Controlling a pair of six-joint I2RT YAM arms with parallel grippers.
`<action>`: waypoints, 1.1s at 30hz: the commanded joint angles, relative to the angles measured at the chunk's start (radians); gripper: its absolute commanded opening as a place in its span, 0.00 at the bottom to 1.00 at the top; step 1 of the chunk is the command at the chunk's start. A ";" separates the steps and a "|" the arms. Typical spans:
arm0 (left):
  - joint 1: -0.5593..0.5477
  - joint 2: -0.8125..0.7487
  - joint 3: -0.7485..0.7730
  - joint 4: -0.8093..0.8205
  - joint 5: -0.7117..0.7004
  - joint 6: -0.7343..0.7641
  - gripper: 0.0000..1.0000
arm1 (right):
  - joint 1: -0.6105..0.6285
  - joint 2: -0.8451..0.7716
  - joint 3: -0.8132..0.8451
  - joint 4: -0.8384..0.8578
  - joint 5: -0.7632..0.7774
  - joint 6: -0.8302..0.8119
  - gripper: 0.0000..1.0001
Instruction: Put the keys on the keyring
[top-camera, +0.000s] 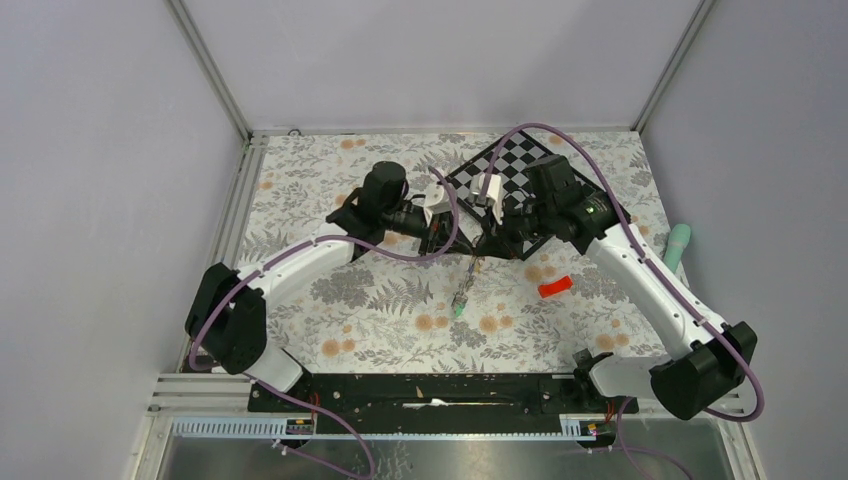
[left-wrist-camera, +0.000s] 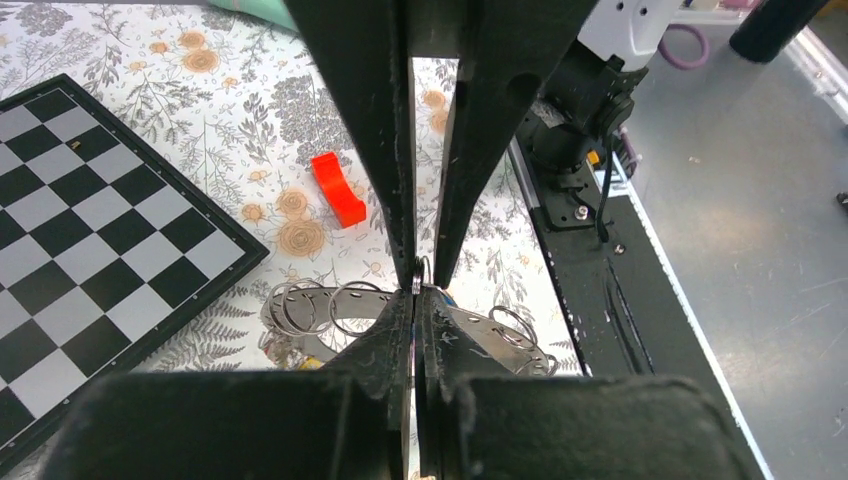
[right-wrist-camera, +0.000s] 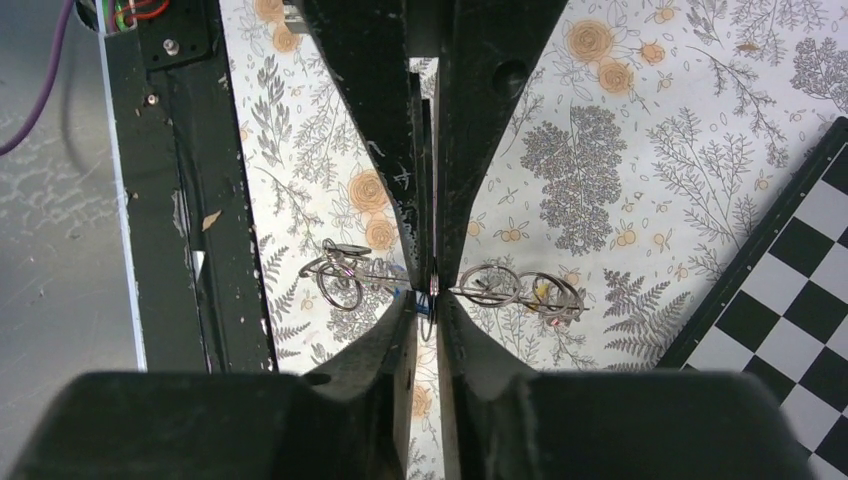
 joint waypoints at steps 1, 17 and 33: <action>0.026 -0.046 -0.102 0.456 0.048 -0.333 0.00 | 0.003 -0.050 -0.007 0.063 -0.021 0.035 0.23; 0.045 -0.069 -0.240 0.867 0.034 -0.677 0.00 | -0.063 -0.093 -0.107 0.153 -0.126 0.090 0.40; 0.047 -0.043 -0.269 1.061 0.013 -0.842 0.00 | -0.063 -0.079 -0.157 0.215 -0.187 0.131 0.00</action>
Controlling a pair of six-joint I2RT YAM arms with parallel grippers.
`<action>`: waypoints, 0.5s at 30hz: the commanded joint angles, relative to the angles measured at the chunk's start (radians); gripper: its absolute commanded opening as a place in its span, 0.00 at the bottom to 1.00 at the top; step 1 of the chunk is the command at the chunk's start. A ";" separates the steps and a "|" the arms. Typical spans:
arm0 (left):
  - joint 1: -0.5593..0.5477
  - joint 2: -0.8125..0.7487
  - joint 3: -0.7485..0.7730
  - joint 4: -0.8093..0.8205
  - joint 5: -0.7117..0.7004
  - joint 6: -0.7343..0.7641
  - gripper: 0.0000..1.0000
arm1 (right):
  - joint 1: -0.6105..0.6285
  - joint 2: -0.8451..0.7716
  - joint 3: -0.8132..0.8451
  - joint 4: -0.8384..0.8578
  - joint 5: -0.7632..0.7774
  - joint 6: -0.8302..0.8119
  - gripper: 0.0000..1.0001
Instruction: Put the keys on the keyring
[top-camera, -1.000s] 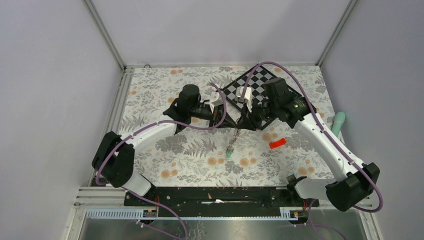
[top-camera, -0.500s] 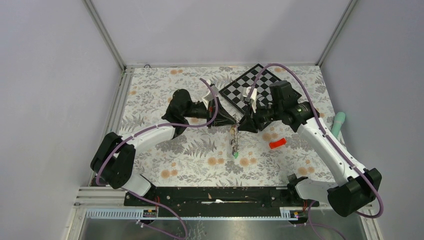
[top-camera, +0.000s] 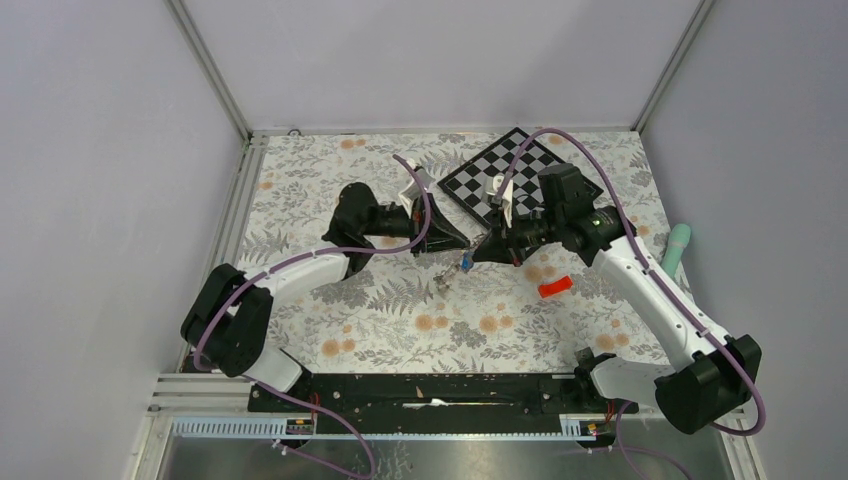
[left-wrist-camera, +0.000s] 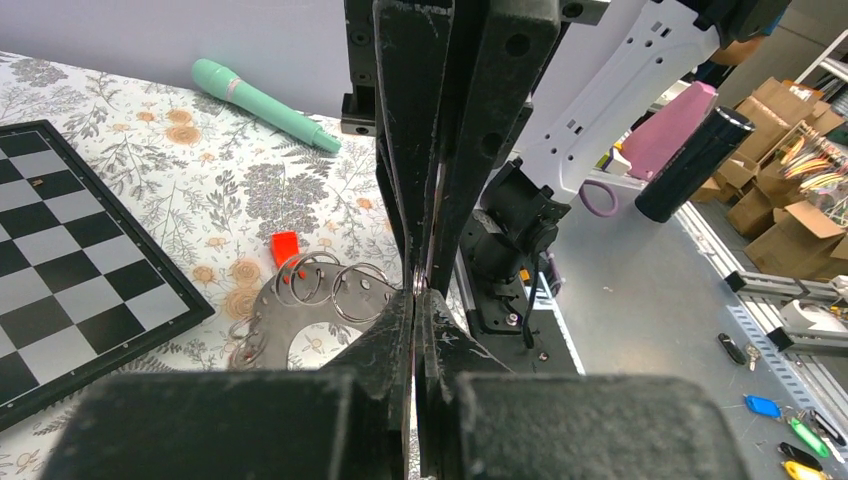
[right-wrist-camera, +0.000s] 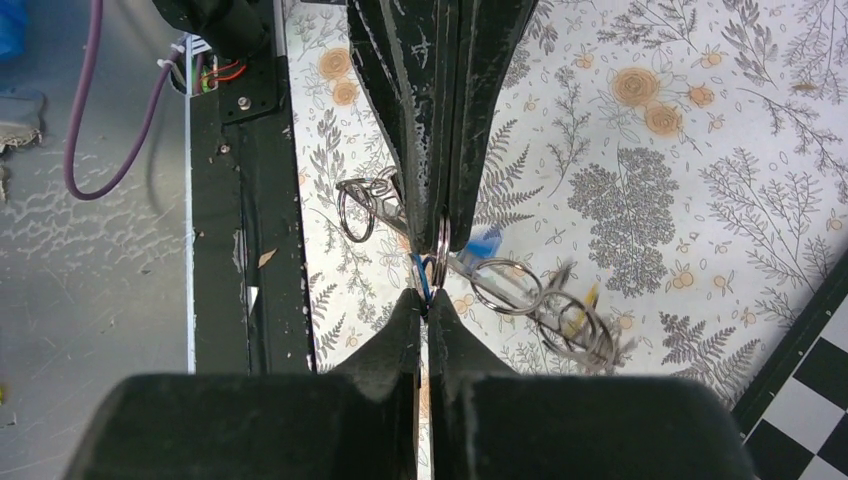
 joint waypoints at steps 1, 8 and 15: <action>-0.005 -0.014 0.005 0.226 0.002 -0.113 0.00 | -0.003 0.002 -0.022 0.068 -0.025 0.034 0.00; -0.005 0.003 -0.012 0.279 -0.004 -0.150 0.00 | -0.003 0.006 -0.027 0.097 -0.023 0.062 0.15; -0.005 -0.002 -0.029 0.294 -0.003 -0.144 0.00 | -0.004 -0.030 0.030 0.043 0.045 0.007 0.38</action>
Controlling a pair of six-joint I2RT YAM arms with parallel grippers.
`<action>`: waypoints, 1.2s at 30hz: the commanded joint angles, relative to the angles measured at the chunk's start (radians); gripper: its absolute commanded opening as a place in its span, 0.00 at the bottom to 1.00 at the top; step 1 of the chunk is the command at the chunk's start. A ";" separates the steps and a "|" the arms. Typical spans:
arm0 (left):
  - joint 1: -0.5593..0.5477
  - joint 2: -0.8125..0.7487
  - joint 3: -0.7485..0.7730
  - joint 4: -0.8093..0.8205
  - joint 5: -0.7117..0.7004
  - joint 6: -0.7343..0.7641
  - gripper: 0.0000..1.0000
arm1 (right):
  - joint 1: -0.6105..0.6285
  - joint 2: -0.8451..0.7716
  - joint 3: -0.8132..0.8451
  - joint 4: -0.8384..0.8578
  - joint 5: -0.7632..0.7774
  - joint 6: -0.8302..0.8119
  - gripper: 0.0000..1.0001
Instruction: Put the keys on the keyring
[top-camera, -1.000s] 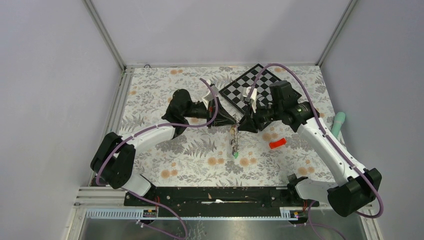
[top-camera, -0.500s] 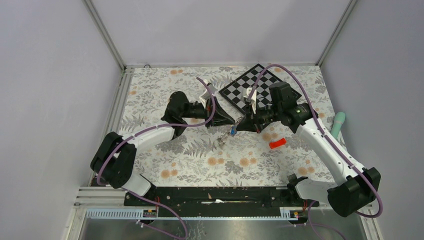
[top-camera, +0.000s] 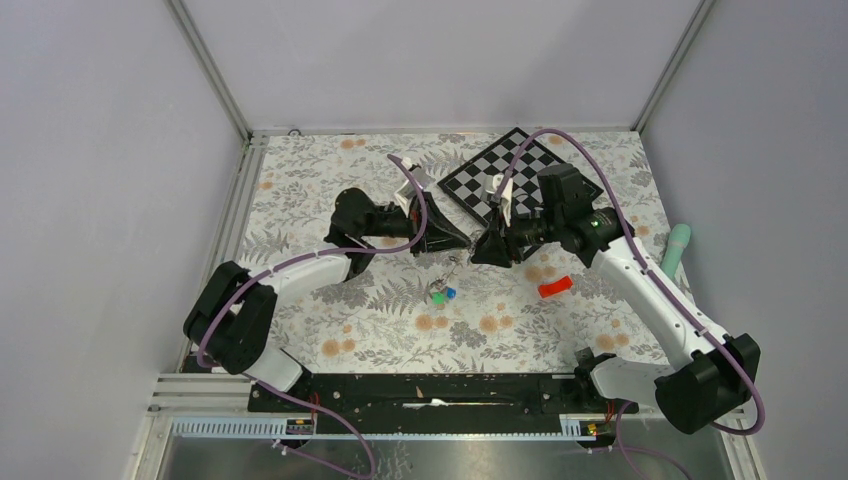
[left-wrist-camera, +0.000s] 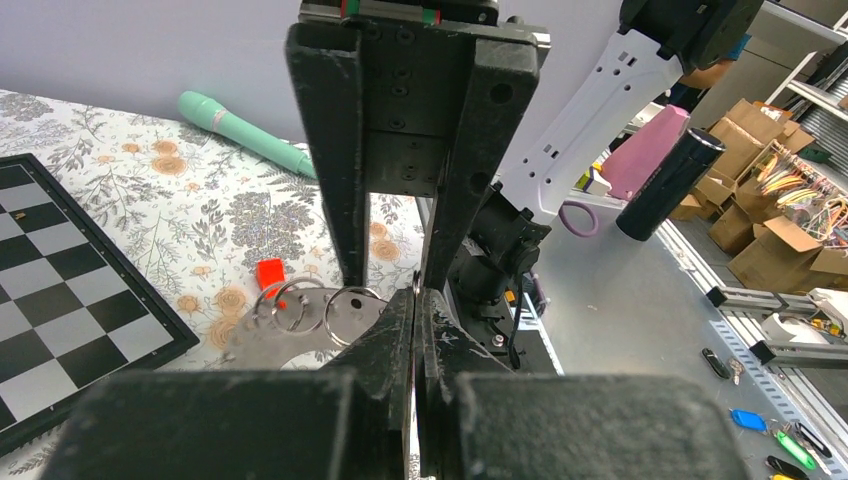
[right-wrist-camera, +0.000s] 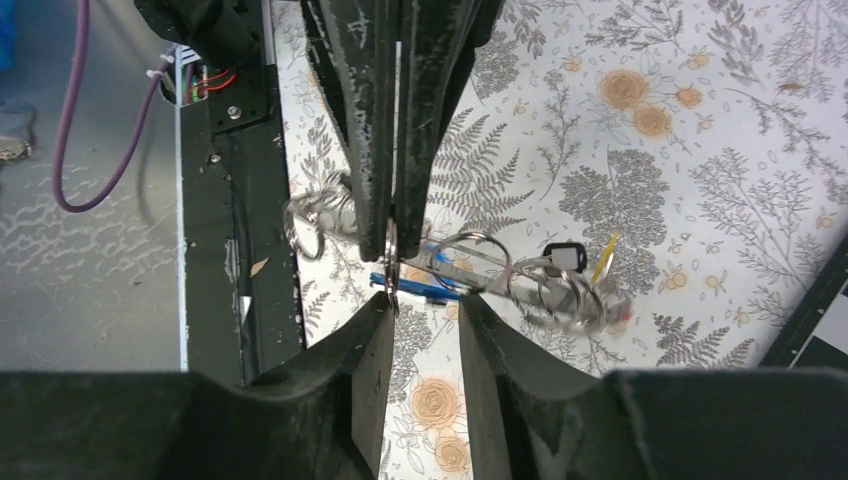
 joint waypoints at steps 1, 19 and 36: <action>-0.004 -0.022 -0.007 0.115 -0.002 -0.010 0.00 | -0.004 -0.034 0.062 -0.026 0.061 -0.045 0.40; -0.004 -0.039 -0.017 0.079 -0.006 0.027 0.00 | -0.020 -0.011 0.124 -0.046 -0.060 -0.040 0.37; -0.004 -0.038 -0.014 0.082 -0.007 0.022 0.00 | -0.019 0.008 0.070 0.024 -0.094 0.010 0.18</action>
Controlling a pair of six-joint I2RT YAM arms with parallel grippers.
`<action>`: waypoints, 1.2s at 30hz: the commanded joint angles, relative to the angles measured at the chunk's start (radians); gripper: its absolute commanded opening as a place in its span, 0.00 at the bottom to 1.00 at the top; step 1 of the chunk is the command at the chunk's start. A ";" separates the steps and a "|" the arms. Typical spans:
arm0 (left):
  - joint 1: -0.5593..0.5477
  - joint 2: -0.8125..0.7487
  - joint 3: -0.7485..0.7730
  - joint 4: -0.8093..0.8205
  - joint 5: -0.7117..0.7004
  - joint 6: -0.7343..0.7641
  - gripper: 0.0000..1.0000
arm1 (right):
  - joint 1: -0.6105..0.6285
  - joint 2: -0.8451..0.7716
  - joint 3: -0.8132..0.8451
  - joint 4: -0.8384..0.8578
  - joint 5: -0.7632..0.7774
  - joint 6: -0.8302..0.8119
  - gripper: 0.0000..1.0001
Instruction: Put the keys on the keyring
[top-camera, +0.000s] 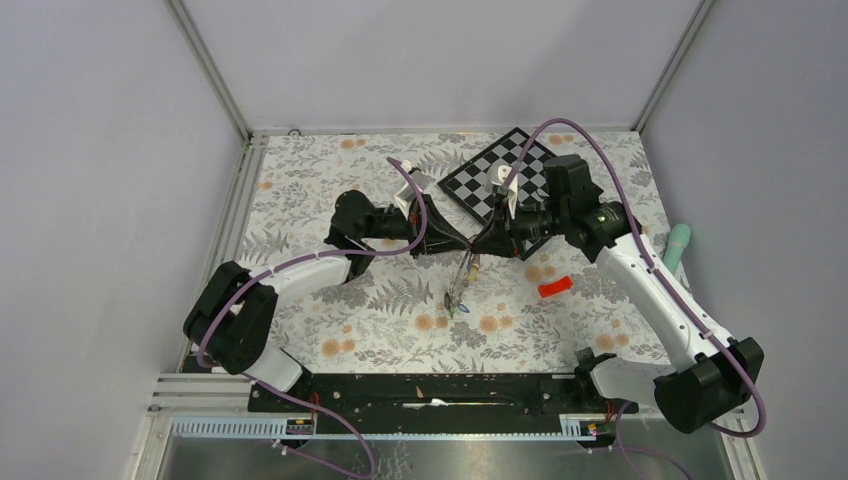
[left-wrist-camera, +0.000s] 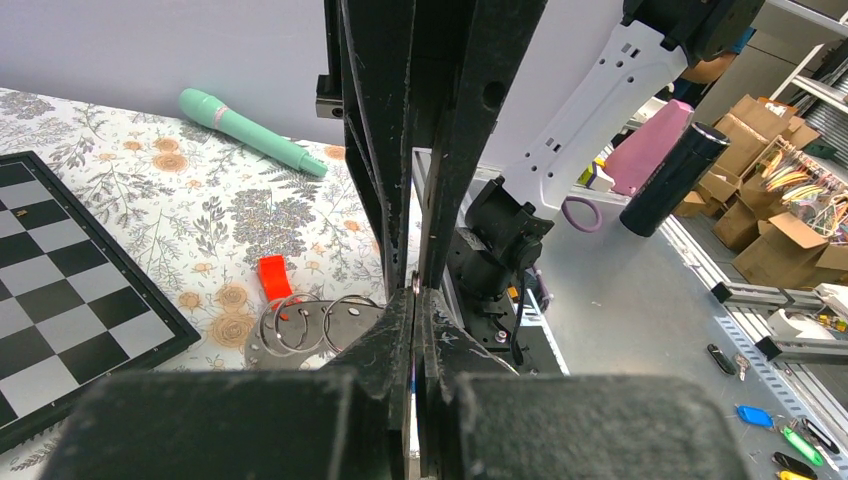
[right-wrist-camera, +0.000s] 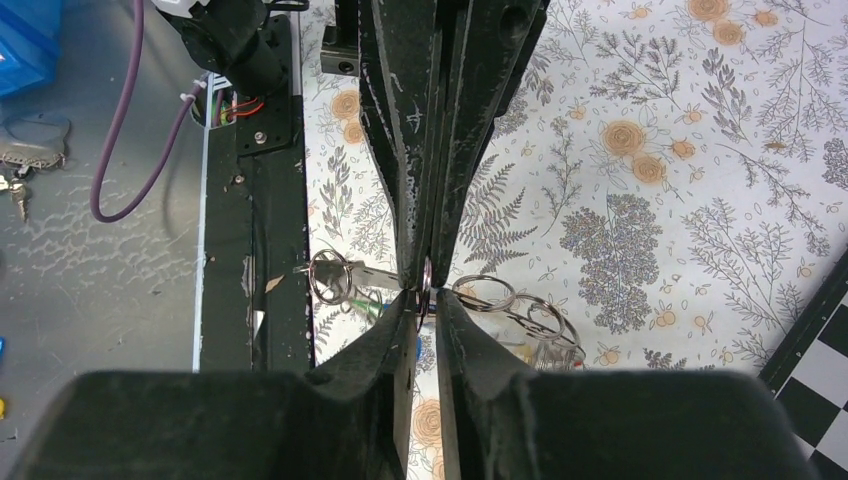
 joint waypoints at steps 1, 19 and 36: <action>-0.002 -0.037 0.002 0.066 -0.006 0.010 0.00 | -0.004 0.008 0.001 0.048 -0.038 0.026 0.18; -0.001 -0.085 0.130 -0.473 0.081 0.472 0.31 | 0.009 0.015 0.054 -0.123 0.092 -0.152 0.00; -0.070 -0.003 0.400 -1.173 0.012 1.085 0.48 | 0.045 0.054 0.101 -0.196 0.168 -0.183 0.00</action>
